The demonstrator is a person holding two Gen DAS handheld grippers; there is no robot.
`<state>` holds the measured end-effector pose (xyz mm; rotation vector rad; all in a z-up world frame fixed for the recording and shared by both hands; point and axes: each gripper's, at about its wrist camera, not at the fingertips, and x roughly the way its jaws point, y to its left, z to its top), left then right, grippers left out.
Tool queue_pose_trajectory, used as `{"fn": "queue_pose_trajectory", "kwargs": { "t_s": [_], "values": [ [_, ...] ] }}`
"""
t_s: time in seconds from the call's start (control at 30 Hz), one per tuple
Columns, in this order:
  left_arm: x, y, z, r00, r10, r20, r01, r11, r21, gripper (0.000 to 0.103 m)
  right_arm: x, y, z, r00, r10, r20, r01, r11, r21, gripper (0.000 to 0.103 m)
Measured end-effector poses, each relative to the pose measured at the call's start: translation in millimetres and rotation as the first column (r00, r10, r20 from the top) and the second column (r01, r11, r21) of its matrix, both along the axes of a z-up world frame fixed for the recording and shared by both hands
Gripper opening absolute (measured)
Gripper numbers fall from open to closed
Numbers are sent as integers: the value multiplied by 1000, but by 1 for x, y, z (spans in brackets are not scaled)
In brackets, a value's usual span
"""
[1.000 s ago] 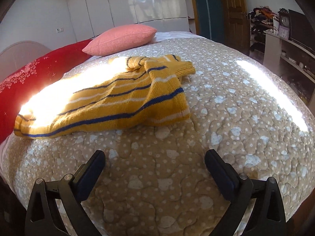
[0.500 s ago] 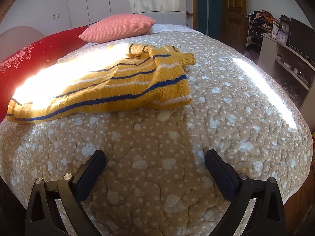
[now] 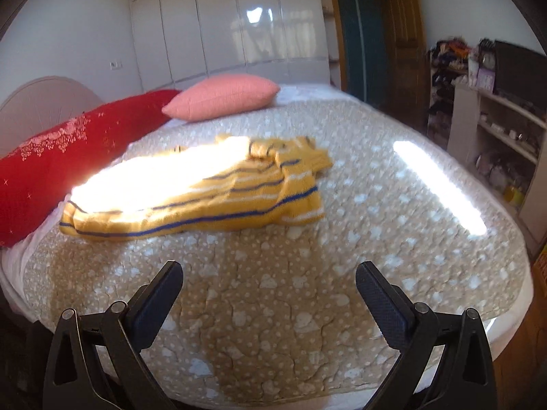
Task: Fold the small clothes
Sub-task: 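Release the sweater and pull both grippers back from the bed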
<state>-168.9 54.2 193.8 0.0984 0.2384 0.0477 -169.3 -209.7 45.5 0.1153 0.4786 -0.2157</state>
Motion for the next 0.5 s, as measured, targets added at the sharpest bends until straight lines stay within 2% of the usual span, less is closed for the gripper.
{"fn": "queue_pose_trajectory", "kwargs": {
  "t_s": [0.07,0.1,0.17,0.27,0.33,0.5],
  "values": [
    [3,-3,-2,999,-30,-18,30,1000,-3,103,-15,12,10,994,-22,111,31,996,-82,103],
    [6,-6,-5,998,-41,-40,41,999,-1,103,-17,17,12,992,-14,126,28,994,-109,103],
    [12,-12,-13,994,-64,-87,65,998,5,103,-10,22,13,997,22,69,-14,993,-120,103],
    [20,-19,-28,982,-96,-161,98,995,3,103,2,15,11,995,100,-14,-100,995,3,103],
    [26,-23,-39,971,-106,-214,109,994,5,103,4,15,8,995,93,-33,-92,995,34,103],
    [39,-31,-63,941,-103,-321,117,993,26,103,9,15,2,995,79,-59,-77,997,31,103]
  ]
}}
